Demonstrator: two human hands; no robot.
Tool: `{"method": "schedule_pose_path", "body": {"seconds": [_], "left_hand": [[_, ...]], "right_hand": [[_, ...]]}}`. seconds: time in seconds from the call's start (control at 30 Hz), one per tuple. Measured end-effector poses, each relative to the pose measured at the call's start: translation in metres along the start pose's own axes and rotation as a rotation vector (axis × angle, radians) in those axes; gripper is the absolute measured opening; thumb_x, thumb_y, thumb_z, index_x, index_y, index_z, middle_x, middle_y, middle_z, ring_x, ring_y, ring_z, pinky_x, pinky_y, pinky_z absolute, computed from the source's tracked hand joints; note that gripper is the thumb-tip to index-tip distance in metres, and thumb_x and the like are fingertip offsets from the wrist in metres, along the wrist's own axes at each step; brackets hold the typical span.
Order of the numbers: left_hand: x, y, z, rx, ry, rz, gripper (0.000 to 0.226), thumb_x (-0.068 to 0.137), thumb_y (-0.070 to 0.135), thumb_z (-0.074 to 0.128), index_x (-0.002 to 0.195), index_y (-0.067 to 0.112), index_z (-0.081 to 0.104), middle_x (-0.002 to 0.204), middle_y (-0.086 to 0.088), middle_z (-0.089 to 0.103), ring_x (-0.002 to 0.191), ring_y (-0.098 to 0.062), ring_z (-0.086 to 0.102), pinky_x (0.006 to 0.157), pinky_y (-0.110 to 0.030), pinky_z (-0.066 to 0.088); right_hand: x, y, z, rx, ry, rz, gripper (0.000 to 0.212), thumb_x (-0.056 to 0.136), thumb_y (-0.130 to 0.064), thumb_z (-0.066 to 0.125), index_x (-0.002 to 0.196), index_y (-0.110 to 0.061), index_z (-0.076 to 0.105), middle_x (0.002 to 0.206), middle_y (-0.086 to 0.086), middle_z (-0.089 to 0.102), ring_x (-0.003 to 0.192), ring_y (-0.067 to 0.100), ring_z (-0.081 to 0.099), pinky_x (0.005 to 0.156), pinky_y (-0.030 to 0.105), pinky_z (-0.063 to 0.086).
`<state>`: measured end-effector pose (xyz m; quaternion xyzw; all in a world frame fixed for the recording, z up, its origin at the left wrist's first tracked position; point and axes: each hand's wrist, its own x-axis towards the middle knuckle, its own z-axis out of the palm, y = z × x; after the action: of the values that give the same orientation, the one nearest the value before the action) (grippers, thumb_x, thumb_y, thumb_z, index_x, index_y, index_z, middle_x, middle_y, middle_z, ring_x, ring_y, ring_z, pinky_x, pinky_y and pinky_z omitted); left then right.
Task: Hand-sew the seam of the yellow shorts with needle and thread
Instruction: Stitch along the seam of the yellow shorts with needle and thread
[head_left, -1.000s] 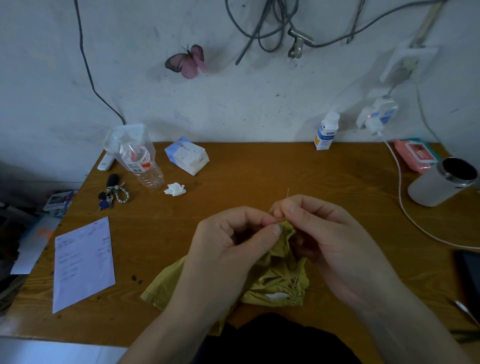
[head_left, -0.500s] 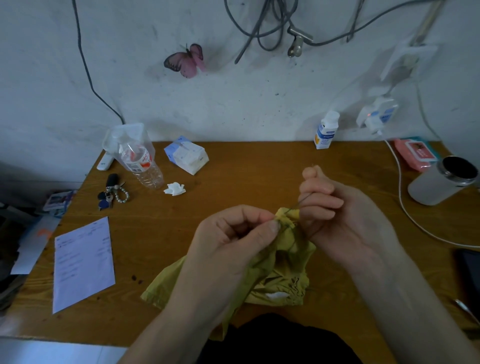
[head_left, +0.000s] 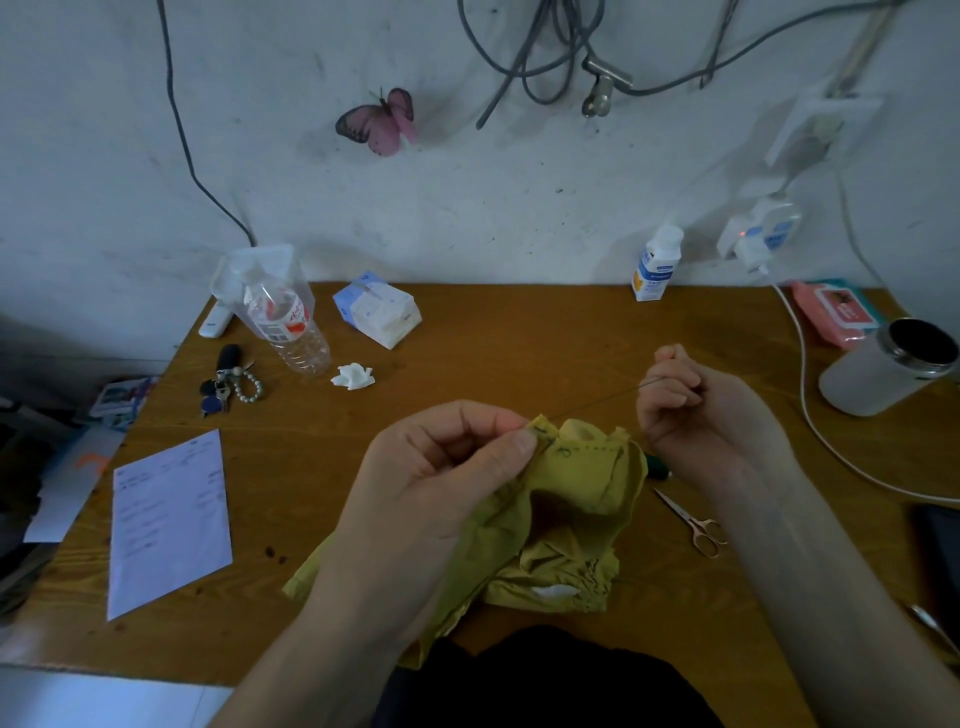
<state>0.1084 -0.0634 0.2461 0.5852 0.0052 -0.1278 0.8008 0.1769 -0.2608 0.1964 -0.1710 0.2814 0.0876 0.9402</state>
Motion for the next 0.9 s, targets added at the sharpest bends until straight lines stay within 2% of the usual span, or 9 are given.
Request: {"method": "schedule_pose_path", "body": {"seconds": [0.13,0.23,0.33,0.43,0.53,0.67,0.77,0.83,0.9], "left_hand": [[-0.001,0.001,0.001,0.006,0.015,-0.013,0.011,0.059,0.024,0.069,0.067,0.020,0.076,0.066,0.000,0.072,0.062,-0.008,0.067,0.058,-0.018,0.054],[0.000,0.002,0.001,0.010,0.021,-0.016,0.013,0.057,0.025,0.070,0.067,0.020,0.076,0.067,0.000,0.072,0.062,-0.008,0.067,0.061,-0.021,0.056],[0.000,0.003,0.001,0.010,0.035,-0.028,0.016,0.054,0.028,0.071,0.068,0.022,0.076,0.068,0.000,0.072,0.063,-0.009,0.068,0.063,-0.023,0.057],[0.000,0.004,0.001,0.022,0.044,-0.023,0.020,0.053,0.031,0.071,0.070,0.024,0.077,0.069,0.000,0.074,0.064,-0.009,0.069,0.060,-0.021,0.057],[0.000,0.004,0.001,0.030,0.056,-0.034,0.022,0.050,0.033,0.072,0.069,0.024,0.077,0.070,-0.001,0.074,0.065,-0.010,0.070,0.060,-0.021,0.057],[0.000,0.006,0.000,-0.021,0.043,-0.066,0.022,0.052,0.031,0.072,0.069,0.018,0.077,0.069,-0.005,0.073,0.062,-0.013,0.069,0.061,-0.025,0.059],[0.001,0.007,0.002,-0.054,0.092,-0.048,0.020,0.050,0.029,0.071,0.065,0.018,0.076,0.066,-0.004,0.072,0.060,-0.012,0.069,0.058,-0.023,0.057],[0.001,0.004,0.004,-0.056,0.145,-0.028,0.020,0.048,0.029,0.071,0.064,0.017,0.076,0.065,-0.004,0.072,0.060,-0.013,0.068,0.058,-0.023,0.057],[0.001,0.002,0.005,-0.067,0.177,-0.034,0.022,0.047,0.029,0.071,0.065,0.017,0.076,0.066,-0.005,0.072,0.060,-0.014,0.068,0.059,-0.025,0.059]], "right_hand": [[-0.006,0.003,0.001,-0.120,-0.026,-0.062,0.025,0.097,-0.021,0.039,0.077,-0.011,0.050,0.048,-0.008,0.039,0.036,0.003,0.033,0.036,0.012,0.031],[-0.021,0.008,0.005,-0.460,-0.164,-0.214,0.021,0.095,-0.018,0.042,0.078,-0.012,0.052,0.056,-0.003,0.052,0.041,0.004,0.039,0.039,0.015,0.036],[-0.038,0.016,0.014,-0.847,-0.391,-0.411,0.021,0.097,-0.015,0.038,0.078,-0.012,0.048,0.070,0.003,0.069,0.043,0.006,0.045,0.041,0.017,0.038],[-0.046,0.021,0.019,-1.068,-0.543,-0.542,0.020,0.098,-0.013,0.036,0.082,-0.011,0.047,0.060,-0.002,0.062,0.039,0.006,0.041,0.040,0.016,0.036],[-0.049,0.022,0.018,-1.186,-0.609,-0.516,0.021,0.094,-0.018,0.038,0.083,-0.019,0.055,0.051,-0.011,0.041,0.040,0.003,0.030,0.038,0.017,0.027],[-0.055,0.025,0.020,-1.343,-0.682,-0.433,0.015,0.083,-0.035,0.060,0.089,-0.023,0.066,0.053,-0.006,0.053,0.047,0.000,0.046,0.047,0.010,0.035],[-0.054,0.025,0.020,-1.452,-0.653,-0.472,0.010,0.074,-0.034,0.067,0.074,-0.024,0.069,0.055,0.014,0.052,0.049,0.018,0.041,0.047,0.017,0.031],[-0.053,0.025,0.020,-1.452,-0.626,-0.496,0.010,0.074,-0.032,0.066,0.070,-0.023,0.069,0.054,0.014,0.054,0.048,0.016,0.041,0.045,0.016,0.031],[-0.052,0.025,0.019,-1.434,-0.620,-0.496,0.009,0.074,-0.031,0.065,0.069,-0.026,0.070,0.051,0.004,0.054,0.046,0.006,0.042,0.045,0.011,0.031]]}}
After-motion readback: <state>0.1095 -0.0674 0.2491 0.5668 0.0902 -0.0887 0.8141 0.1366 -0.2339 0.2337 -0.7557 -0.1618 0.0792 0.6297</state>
